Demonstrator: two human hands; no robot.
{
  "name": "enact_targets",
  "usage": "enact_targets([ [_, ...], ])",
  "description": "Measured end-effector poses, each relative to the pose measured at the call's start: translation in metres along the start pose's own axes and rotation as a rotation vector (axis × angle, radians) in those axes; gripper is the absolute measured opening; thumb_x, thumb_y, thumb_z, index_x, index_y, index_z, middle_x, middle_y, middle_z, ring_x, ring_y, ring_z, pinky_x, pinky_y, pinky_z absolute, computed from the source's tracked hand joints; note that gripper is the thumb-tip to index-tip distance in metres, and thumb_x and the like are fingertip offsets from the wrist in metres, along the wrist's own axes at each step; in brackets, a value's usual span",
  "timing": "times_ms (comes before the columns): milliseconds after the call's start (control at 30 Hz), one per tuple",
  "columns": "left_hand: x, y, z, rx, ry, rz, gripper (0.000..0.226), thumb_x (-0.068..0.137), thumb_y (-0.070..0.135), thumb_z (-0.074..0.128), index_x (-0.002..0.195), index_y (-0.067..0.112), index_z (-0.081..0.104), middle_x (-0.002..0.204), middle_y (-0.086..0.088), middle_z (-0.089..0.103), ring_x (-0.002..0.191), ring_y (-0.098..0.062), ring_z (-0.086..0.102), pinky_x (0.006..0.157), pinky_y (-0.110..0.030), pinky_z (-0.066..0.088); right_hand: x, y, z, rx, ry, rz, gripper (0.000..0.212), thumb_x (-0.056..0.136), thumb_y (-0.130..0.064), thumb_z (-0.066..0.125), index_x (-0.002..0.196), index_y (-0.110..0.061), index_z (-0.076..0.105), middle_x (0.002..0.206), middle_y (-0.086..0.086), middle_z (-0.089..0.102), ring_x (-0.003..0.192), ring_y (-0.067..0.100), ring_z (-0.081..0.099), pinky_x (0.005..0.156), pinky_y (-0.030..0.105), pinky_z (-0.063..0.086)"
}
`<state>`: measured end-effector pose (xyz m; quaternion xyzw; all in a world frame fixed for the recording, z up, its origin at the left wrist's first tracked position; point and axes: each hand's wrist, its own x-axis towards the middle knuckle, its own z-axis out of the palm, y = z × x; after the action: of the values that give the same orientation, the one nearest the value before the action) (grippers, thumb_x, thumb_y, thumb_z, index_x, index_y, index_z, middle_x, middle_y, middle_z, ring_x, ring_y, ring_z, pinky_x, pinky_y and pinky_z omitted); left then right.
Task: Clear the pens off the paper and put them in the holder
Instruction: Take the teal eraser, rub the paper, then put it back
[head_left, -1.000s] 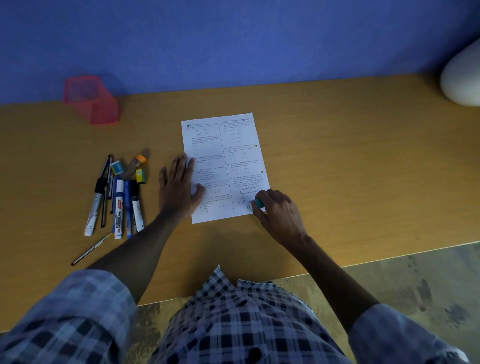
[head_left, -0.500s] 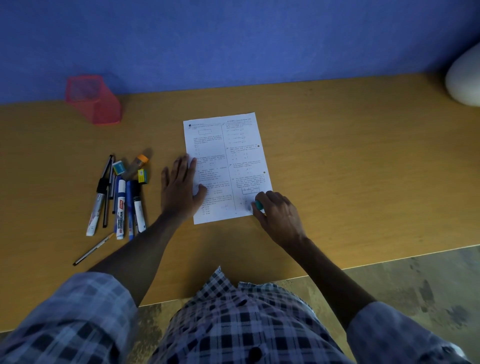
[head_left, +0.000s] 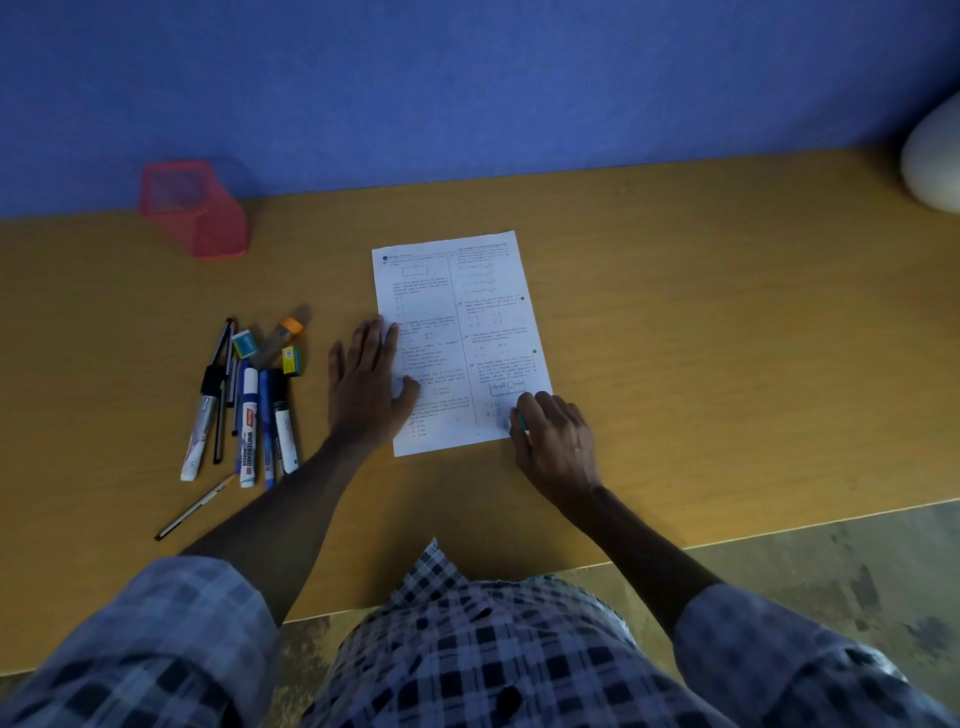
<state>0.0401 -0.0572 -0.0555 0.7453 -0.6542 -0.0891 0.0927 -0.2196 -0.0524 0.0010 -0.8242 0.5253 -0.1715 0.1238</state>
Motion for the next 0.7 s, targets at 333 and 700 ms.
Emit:
enact_targets([
  [333, 0.0001, -0.0003, 0.0012, -0.009, 0.004, 0.000, 0.074, 0.091, 0.051, 0.033, 0.155, 0.019, 0.016, 0.164, -0.004, 0.014, 0.153, -0.023, 0.008, 0.123, -0.053, 0.009, -0.0037, -0.0007, 0.0011, -0.089, 0.084, 0.003, 0.012, 0.087, -0.013, 0.060, 0.076, -0.010, 0.055, 0.065, 0.003, 0.053, 0.053, 0.021, 0.047, 0.057, 0.032, 0.033],
  [700, -0.0002, -0.0013, 0.0021, -0.006, 0.000, -0.002, 0.074, 0.091, 0.052, 0.033, 0.155, 0.021, 0.013, 0.165, -0.003, 0.011, 0.153, -0.022, 0.006, 0.123, -0.050, 0.005, -0.0004, 0.0000, 0.0022, -0.091, 0.038, -0.004, 0.007, 0.080, -0.012, 0.063, 0.078, -0.012, 0.056, 0.067, 0.002, 0.057, 0.053, 0.020, 0.050, 0.059, 0.031, 0.034],
])
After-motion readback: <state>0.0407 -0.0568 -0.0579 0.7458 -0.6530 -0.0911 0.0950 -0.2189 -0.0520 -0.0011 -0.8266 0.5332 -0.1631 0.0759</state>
